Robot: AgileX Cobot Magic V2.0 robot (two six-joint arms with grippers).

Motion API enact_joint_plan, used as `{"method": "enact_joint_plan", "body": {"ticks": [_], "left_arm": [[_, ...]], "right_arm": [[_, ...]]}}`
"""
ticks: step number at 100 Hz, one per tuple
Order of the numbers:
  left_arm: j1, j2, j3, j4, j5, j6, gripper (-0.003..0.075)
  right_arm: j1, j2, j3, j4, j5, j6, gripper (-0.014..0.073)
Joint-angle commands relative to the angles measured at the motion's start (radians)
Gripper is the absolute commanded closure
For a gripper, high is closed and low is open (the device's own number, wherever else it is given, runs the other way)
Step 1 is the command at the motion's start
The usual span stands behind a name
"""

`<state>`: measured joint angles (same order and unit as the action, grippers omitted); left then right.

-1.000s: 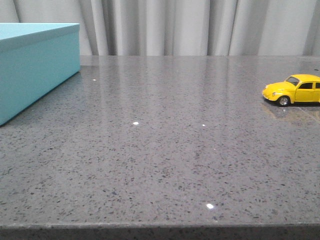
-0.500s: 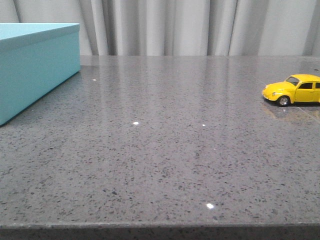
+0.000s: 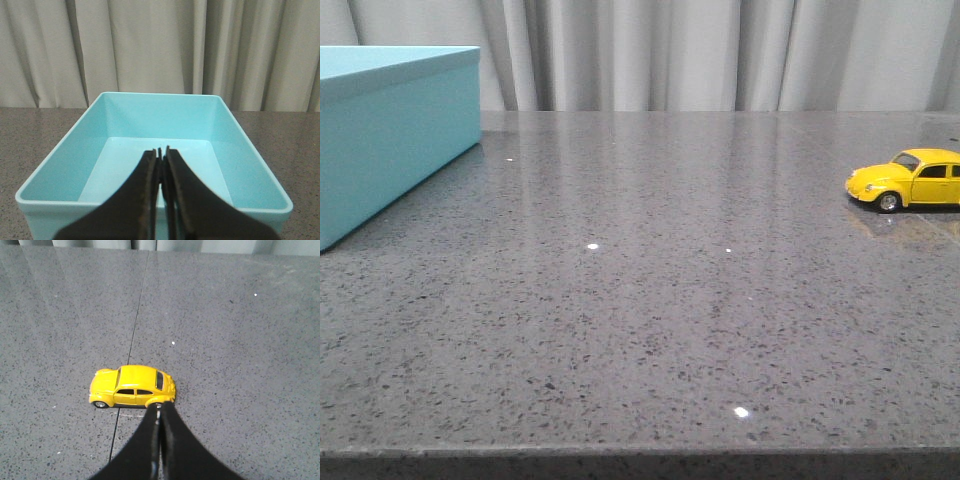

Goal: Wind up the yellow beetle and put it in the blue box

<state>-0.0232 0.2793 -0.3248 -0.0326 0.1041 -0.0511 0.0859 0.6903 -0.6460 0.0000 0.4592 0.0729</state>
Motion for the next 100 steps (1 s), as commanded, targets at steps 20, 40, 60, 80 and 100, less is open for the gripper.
{"method": "enact_joint_plan", "body": {"ticks": [20, 40, 60, 80, 100], "left_arm": [[-0.001, 0.016, -0.036, -0.007, -0.072, -0.006, 0.0739], [-0.001, 0.016, -0.036, -0.007, -0.084, -0.006, 0.0739], [-0.001, 0.016, -0.036, -0.007, -0.126, -0.006, 0.0739], [-0.001, 0.016, -0.036, -0.007, -0.137, -0.006, 0.0739], [-0.001, 0.016, -0.036, -0.007, -0.139, -0.006, 0.0739]], "right_arm": [[-0.004, 0.123, -0.161, 0.025, 0.072, -0.001, 0.0652], [-0.004, 0.314, -0.347, 0.036, 0.244, -0.001, 0.0572], [-0.004, 0.481, -0.525, 0.060, 0.387, 0.040, 0.0260], [0.014, 0.624, -0.662, 0.062, 0.515, 0.073, 0.0171], [0.054, 0.765, -0.769, 0.061, 0.590, 0.107, 0.0167]]}}
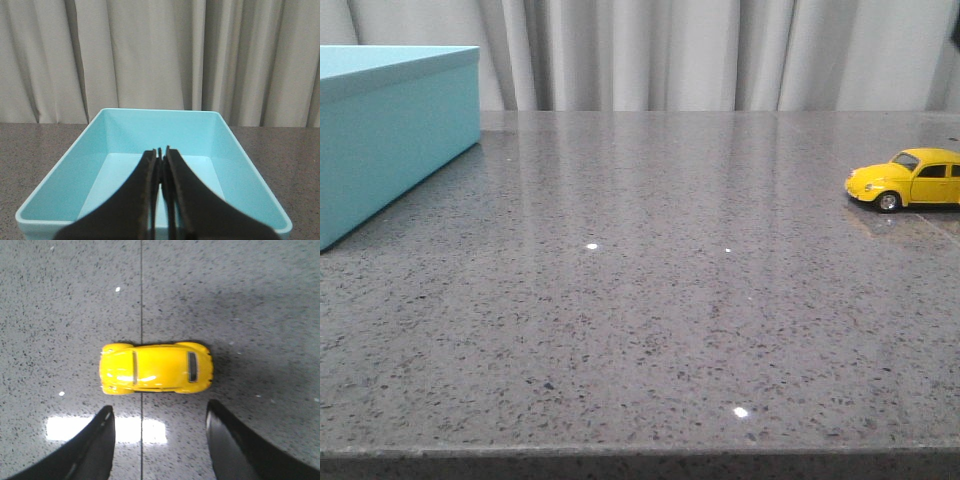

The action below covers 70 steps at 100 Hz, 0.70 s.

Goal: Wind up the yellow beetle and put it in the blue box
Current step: 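Lower the right gripper onto the yellow toy car and grasp it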

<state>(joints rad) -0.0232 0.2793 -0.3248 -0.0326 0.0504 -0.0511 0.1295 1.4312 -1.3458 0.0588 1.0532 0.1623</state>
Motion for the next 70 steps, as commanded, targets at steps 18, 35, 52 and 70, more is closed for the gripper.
{"method": "enact_joint_plan", "body": {"ticks": [18, 35, 52, 70], "left_arm": [[-0.001, 0.016, -0.036, -0.007, -0.085, -0.006, 0.0739], [-0.001, 0.016, -0.036, -0.007, -0.085, -0.006, 0.0739], [-0.001, 0.016, -0.036, -0.007, -0.085, -0.006, 0.0739], [-0.001, 0.016, -0.036, -0.007, -0.086, -0.006, 0.0739]], "right_arm": [[0.010, 0.116, -0.111, -0.008, 0.020, 0.043, 0.0125], [0.010, 0.162, -0.113, -0.047, 0.026, 0.056, 0.0125], [0.010, 0.193, -0.115, -0.059, 0.011, 0.056, 0.0127], [0.010, 0.218, -0.115, -0.059, 0.016, 0.055, 0.0127]]}}
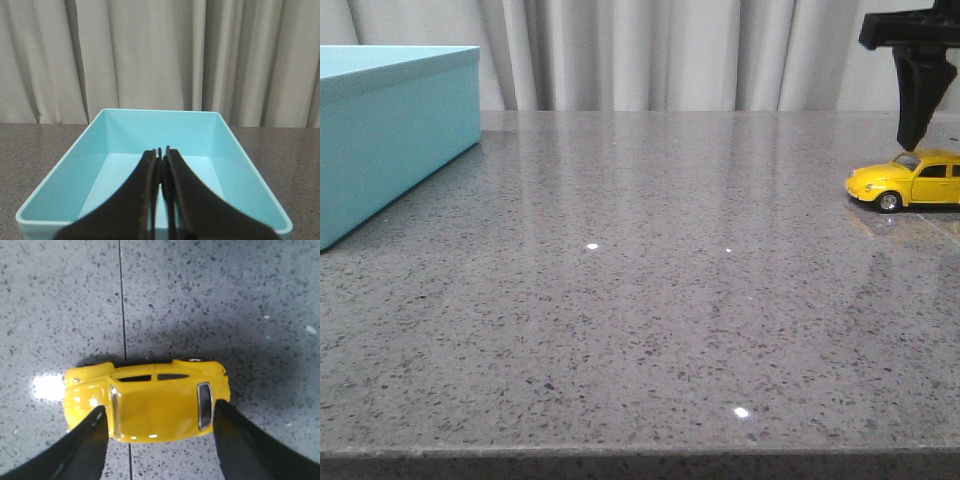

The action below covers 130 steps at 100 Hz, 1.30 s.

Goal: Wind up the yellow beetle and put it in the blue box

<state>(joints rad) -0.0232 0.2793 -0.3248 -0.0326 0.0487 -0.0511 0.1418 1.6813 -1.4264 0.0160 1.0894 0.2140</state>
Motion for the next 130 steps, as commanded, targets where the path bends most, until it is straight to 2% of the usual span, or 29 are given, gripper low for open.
{"method": "enact_joint_plan", "body": {"ticks": [1, 64, 83, 110, 130], "left_arm": [[-0.001, 0.016, -0.036, -0.007, -0.084, -0.006, 0.0739], [-0.001, 0.016, -0.036, -0.007, -0.089, -0.006, 0.0739], [-0.001, 0.016, -0.036, -0.007, -0.089, -0.006, 0.0739], [-0.001, 0.016, -0.036, -0.007, -0.090, -0.006, 0.0739], [-0.001, 0.016, -0.036, -0.007, -0.090, -0.006, 0.0739]], "right_arm": [[-0.002, -0.031, -0.034, -0.016, -0.022, 0.003, 0.0127], [-0.004, 0.020, -0.034, -0.029, -0.029, -0.015, 0.0127], [-0.014, 0.020, -0.034, -0.132, -0.006, -0.014, 0.0127], [-0.106, 0.020, -0.034, -0.158, 0.019, -0.014, 0.0127], [-0.123, 0.018, -0.035, -0.253, 0.033, -0.014, 0.0127]]}}
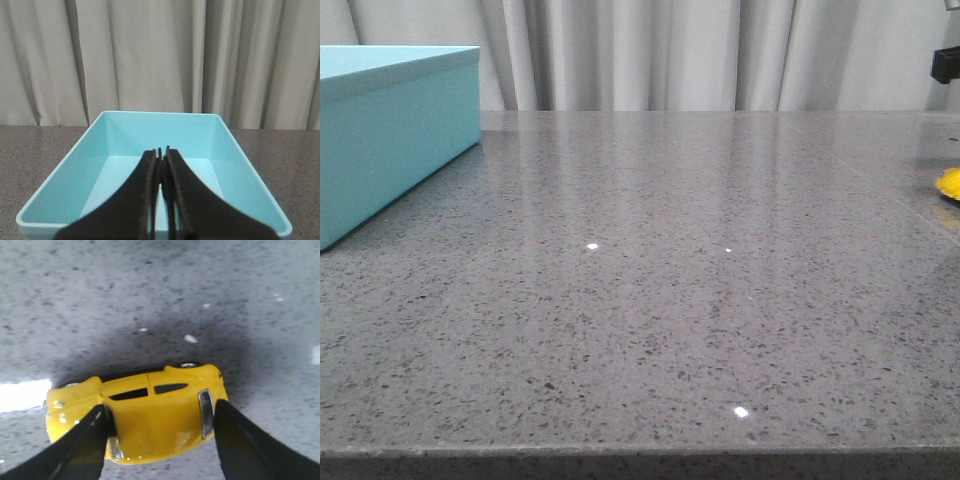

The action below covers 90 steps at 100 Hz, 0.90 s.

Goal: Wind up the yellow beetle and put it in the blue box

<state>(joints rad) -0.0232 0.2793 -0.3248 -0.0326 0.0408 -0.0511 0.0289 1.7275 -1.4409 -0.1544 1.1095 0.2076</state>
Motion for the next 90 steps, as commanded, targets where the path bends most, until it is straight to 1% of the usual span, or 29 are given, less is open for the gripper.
{"method": "enact_joint_plan", "body": {"ticks": [1, 11, 27, 37, 51, 90], "left_arm": [[-0.001, 0.016, -0.036, -0.007, -0.083, -0.006, 0.0739], [-0.001, 0.016, -0.036, -0.007, -0.085, -0.006, 0.0739], [-0.001, 0.016, -0.036, -0.007, -0.072, -0.006, 0.0739], [-0.001, 0.016, -0.036, -0.007, -0.051, -0.006, 0.0739], [-0.001, 0.016, -0.036, -0.011, -0.054, -0.006, 0.0739], [-0.001, 0.016, -0.036, -0.022, -0.066, -0.006, 0.0739]], "right_arm": [[-0.010, -0.029, -0.021, -0.082, 0.013, -0.007, 0.0127], [-0.010, -0.048, -0.027, -0.066, 0.016, 0.003, 0.0127], [-0.010, -0.112, -0.119, 0.036, 0.063, 0.001, 0.0127], [-0.007, -0.168, -0.195, 0.121, 0.103, -0.035, 0.0127], [-0.007, -0.242, -0.226, 0.188, 0.123, -0.061, 0.0127], [-0.007, -0.453, -0.185, 0.196, 0.087, -0.077, 0.0127]]}}
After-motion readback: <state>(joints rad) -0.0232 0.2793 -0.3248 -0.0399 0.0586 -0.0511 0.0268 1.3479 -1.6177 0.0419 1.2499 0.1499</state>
